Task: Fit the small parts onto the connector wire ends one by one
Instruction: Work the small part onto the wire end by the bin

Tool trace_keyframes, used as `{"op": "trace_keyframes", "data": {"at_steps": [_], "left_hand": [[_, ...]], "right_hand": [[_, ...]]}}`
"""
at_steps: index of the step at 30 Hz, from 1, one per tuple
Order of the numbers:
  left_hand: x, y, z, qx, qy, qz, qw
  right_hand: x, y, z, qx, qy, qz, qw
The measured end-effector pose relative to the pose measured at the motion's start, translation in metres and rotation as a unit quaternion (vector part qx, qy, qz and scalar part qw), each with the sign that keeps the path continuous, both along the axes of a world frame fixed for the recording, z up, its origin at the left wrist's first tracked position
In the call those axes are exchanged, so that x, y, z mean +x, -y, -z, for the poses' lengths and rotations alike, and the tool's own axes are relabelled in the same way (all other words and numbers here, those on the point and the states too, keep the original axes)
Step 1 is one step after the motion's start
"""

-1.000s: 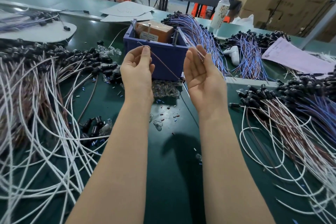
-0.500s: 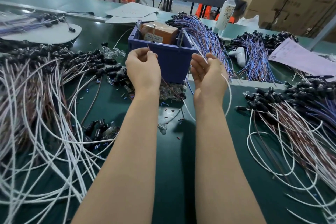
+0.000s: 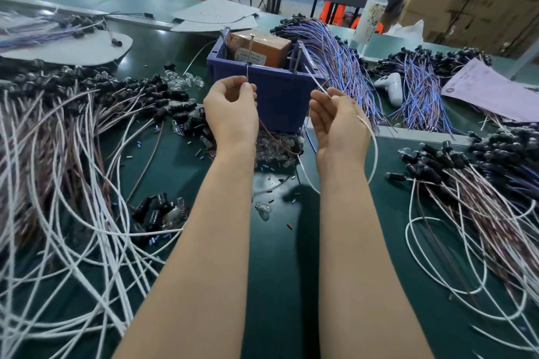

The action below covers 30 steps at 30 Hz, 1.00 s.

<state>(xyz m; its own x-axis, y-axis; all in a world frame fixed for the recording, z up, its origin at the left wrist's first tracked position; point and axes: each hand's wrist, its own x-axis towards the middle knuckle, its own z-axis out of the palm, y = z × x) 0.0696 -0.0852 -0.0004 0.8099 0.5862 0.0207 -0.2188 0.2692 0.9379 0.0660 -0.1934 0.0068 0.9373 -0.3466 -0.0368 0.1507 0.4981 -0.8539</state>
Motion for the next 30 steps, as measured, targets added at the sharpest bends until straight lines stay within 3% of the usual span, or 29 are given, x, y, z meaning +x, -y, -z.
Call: {"op": "trace_keyframes", "data": {"at_steps": [9, 30], "left_hand": [[0.003, 0.015, -0.011, -0.048, -0.005, -0.020, 0.999], [0.007, 0.010, -0.004, -0.023, 0.020, -0.030, 0.999]], "right_hand": [[-0.001, -0.002, -0.001, 0.024, -0.028, 0.000, 0.999], [0.002, -0.007, 0.002, -0.040, -0.022, -0.003, 0.999]]}}
